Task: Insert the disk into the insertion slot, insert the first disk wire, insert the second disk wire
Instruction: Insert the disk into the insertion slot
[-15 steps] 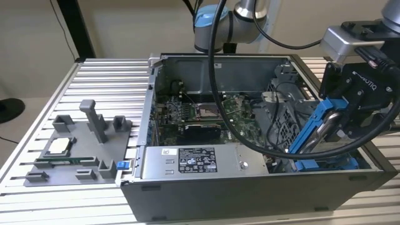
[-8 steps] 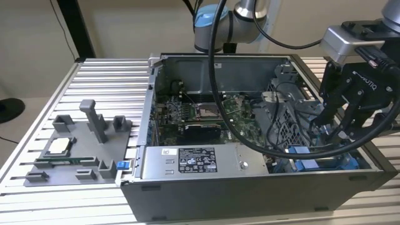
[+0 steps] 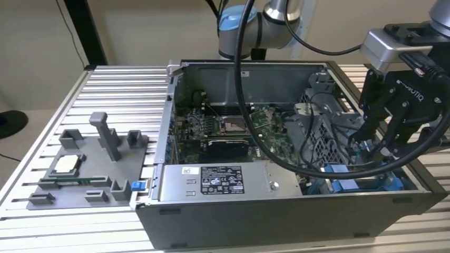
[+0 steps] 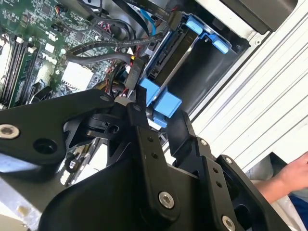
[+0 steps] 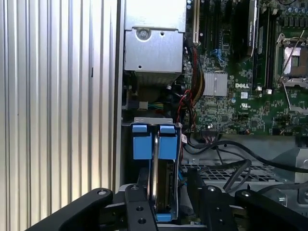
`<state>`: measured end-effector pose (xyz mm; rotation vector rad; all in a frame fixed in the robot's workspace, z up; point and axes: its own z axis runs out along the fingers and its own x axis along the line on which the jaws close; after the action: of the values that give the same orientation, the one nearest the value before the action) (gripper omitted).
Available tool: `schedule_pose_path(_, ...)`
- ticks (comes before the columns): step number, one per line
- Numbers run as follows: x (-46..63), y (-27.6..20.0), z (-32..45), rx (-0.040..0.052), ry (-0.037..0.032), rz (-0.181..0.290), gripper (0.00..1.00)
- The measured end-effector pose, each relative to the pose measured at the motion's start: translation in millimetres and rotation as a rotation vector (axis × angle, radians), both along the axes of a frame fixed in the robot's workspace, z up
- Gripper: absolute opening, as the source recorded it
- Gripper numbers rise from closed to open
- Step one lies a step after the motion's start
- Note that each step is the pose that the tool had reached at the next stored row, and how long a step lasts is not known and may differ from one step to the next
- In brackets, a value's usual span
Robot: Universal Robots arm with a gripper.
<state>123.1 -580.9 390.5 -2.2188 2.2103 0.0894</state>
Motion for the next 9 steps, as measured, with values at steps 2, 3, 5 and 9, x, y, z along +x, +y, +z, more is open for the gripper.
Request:
schedule_pose_path(2, 0.0, 0.0, 0.0, 0.0, 0.0001, 0.0, 1.0)
schedule_pose_path(3, 0.0, 0.0, 0.0, 0.0, 0.0001, 0.0, 1.0)
schedule_pose_path(5, 0.0, 0.0, 0.0, 0.0, 0.0002, 0.0, 1.0)
schedule_pose_path(9, 0.0, 0.0, 0.0, 0.0, 0.0002, 0.0, 1.0)
